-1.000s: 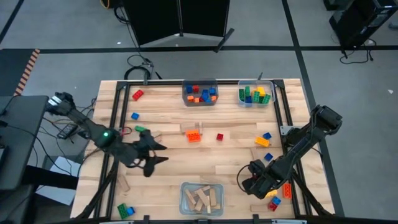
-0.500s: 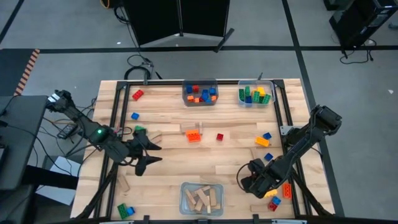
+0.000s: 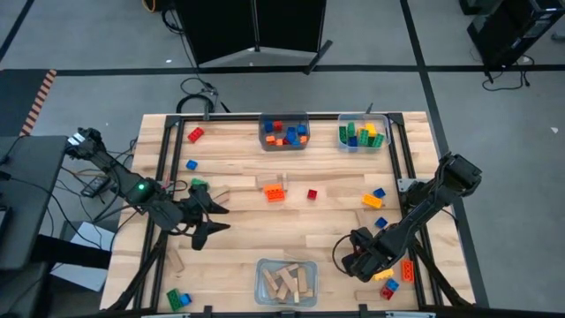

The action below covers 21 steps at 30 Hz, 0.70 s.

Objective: Sort blocks by size
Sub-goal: Put the large red game piece into the transparent bin

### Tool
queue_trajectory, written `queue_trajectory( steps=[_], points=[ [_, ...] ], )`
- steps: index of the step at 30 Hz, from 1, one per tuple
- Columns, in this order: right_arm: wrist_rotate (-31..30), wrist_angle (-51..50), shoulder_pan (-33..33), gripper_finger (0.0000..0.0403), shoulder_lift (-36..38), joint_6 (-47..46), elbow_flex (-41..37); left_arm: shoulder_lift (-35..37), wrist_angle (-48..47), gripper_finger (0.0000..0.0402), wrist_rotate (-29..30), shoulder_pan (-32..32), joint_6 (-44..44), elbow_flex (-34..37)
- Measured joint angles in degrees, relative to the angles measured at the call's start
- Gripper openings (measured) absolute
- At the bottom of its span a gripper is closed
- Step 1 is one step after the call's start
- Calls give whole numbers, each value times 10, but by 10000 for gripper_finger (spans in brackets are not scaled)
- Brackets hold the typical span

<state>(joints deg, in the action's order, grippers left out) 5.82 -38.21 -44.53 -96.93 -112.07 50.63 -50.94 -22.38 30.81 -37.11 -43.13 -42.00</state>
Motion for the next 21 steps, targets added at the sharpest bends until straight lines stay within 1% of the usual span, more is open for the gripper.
queue_trajectory(
  steps=[3,6,9,16,21],
  points=[
    [0,-10,3,154,3,1,8,0,0,241,-1,0,7,0],
    [-17,-37,11,154,16,12,24,0,0,241,-7,0,9,0],
    [-37,-91,27,154,45,36,45,0,0,241,-7,0,9,0],
    [-103,-204,96,154,110,121,91,0,25,241,-9,0,10,0],
    [-152,-206,152,154,148,166,98,0,57,241,-9,0,11,0]
  ],
)
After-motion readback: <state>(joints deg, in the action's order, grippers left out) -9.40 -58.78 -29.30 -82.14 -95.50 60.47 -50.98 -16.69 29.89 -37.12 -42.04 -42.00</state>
